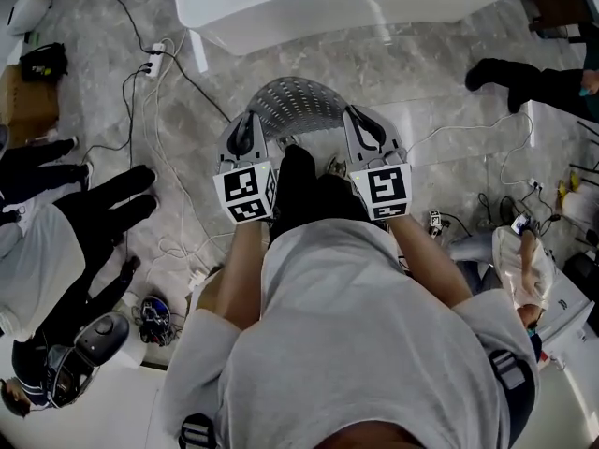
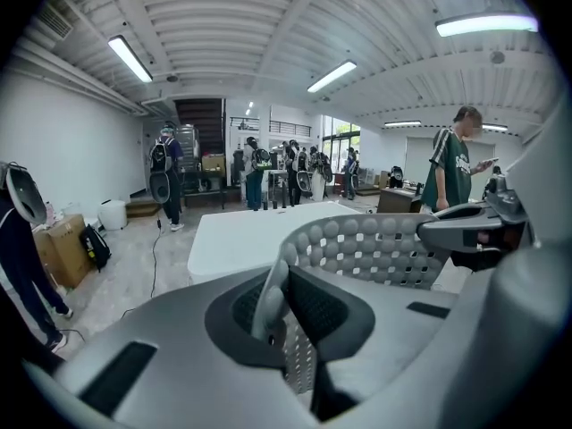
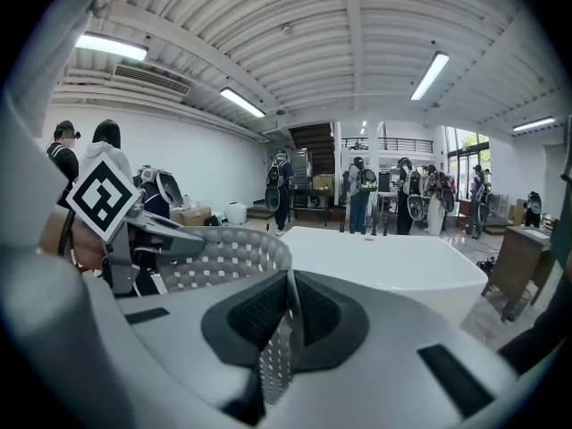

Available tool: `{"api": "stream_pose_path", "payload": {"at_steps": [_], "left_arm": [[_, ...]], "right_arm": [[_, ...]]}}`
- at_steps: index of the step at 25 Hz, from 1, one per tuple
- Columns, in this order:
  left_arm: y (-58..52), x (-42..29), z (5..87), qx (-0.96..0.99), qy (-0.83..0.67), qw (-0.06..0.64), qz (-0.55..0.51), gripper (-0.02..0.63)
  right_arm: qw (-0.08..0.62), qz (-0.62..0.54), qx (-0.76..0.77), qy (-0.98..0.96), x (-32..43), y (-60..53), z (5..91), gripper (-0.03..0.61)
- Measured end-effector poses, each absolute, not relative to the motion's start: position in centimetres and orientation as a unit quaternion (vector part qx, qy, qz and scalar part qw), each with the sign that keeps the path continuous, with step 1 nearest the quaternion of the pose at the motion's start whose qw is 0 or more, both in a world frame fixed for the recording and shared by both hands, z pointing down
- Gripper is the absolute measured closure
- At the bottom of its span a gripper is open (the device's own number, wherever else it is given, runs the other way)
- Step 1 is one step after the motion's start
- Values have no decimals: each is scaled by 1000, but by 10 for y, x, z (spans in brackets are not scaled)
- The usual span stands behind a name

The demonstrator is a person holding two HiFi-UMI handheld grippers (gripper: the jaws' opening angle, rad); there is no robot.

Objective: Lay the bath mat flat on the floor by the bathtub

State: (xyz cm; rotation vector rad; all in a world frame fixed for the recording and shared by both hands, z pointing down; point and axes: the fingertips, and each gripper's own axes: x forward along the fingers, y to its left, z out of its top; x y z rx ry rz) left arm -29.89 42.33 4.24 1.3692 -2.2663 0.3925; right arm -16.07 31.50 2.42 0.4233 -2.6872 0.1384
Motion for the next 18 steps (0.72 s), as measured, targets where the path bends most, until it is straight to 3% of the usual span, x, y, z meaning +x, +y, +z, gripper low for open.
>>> {"api": "stream_pose_path", "payload": {"at_steps": [18], "left_arm": [[361, -399, 128, 568, -760, 269, 164, 586]], "right_arm": [[273, 73, 166, -945, -247, 279, 111, 561]]}}
